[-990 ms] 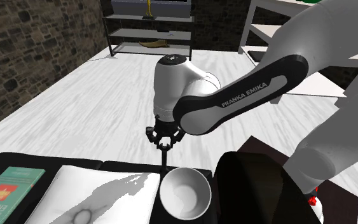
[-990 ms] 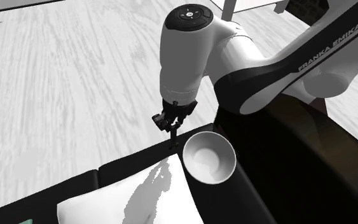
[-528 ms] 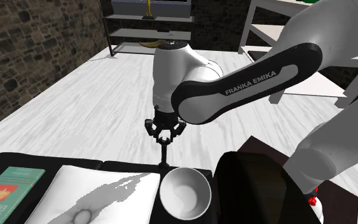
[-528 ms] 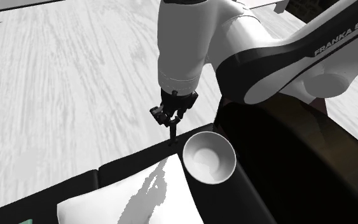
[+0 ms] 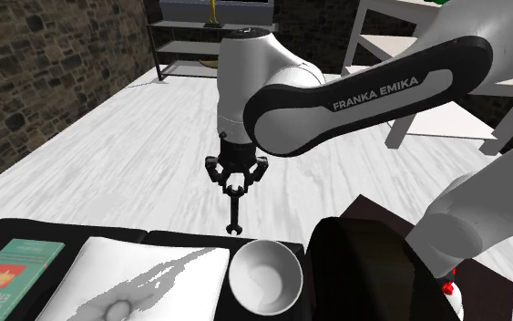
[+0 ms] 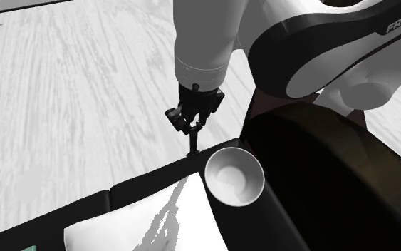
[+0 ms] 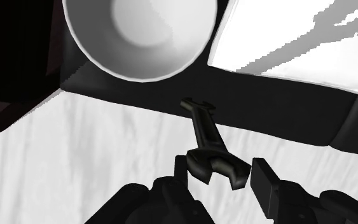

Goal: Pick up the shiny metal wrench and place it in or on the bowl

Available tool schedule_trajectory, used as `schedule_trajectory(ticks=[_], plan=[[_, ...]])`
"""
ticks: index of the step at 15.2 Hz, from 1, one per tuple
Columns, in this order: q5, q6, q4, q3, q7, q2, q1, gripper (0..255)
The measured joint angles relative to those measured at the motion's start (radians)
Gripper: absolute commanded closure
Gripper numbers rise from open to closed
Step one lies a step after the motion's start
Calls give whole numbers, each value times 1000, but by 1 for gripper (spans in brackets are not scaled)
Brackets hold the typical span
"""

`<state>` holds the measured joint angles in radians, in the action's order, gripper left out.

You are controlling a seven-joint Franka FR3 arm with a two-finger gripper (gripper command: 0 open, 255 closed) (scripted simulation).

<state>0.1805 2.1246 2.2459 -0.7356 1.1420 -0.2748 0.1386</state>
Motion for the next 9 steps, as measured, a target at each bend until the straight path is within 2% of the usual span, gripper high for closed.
schedule_trajectory(ticks=[9], plan=[[10,-123,-93,26,-11,-35,-3,255]])
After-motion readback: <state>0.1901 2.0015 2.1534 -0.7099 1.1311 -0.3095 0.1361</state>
